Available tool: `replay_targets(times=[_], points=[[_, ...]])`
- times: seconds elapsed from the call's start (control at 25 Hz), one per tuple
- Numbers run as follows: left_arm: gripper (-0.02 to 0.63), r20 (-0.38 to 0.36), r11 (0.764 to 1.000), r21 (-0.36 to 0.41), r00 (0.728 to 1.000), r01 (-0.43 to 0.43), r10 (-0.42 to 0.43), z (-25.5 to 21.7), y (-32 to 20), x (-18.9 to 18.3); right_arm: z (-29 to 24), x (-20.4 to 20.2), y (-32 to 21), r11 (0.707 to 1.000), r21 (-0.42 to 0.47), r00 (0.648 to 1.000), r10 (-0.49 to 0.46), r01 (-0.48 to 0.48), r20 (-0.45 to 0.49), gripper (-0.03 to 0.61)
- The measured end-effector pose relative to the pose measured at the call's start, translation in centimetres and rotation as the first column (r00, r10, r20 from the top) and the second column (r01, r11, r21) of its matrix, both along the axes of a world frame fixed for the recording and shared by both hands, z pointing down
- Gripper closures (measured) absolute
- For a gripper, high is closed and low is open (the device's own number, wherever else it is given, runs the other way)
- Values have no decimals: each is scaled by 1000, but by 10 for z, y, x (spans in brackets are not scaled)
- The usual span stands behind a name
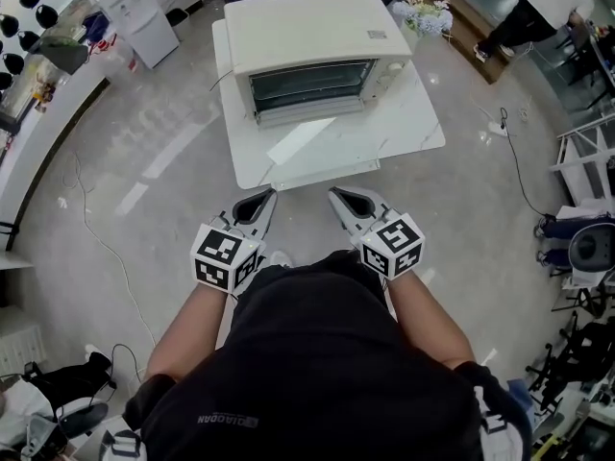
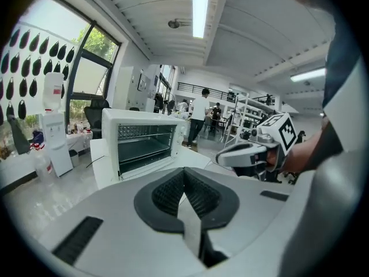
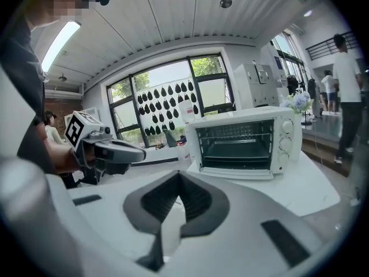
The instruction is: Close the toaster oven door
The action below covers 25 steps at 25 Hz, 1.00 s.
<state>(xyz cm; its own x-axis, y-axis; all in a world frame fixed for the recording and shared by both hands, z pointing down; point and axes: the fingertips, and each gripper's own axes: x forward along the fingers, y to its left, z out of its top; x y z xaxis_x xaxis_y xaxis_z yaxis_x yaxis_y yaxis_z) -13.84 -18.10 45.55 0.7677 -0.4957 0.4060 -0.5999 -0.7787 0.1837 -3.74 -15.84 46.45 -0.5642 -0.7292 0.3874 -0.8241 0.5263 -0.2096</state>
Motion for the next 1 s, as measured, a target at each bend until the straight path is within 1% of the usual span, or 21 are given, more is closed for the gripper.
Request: replay_targets(times=[0.04, 0.2, 0.36, 0.56, 0.68, 0.84, 1.0], points=[[612, -7, 1000, 1, 1000, 3, -3, 0, -3, 2, 1, 2, -4, 1000, -1, 1000, -2, 2, 1, 580], [612, 18, 999, 21, 999, 32, -33, 2, -15, 10, 0, 12, -17, 999, 9, 1000, -31, 31, -1, 580], [612, 3, 997, 2, 997, 83, -83, 2, -21, 21, -9, 28, -26, 996, 32, 996, -77, 78, -47, 580], [612, -9, 991, 16, 991, 135, -135, -3, -30, 43, -16, 52, -39, 994, 53, 994, -94, 97, -58, 580], [611, 2, 987, 31, 987, 161, -161, -3, -35, 54, -18, 64, -44, 992, 66, 992, -107, 111, -61, 580], [611, 7, 986, 31, 986, 164, -164, -5, -35, 68, -22, 76, -46, 989, 75, 991, -120, 124, -58, 580], [611, 22, 987, 37, 987, 158, -159, -7, -34, 74, -21, 83, -50, 990, 85, 993, -110, 113, -39, 580]])
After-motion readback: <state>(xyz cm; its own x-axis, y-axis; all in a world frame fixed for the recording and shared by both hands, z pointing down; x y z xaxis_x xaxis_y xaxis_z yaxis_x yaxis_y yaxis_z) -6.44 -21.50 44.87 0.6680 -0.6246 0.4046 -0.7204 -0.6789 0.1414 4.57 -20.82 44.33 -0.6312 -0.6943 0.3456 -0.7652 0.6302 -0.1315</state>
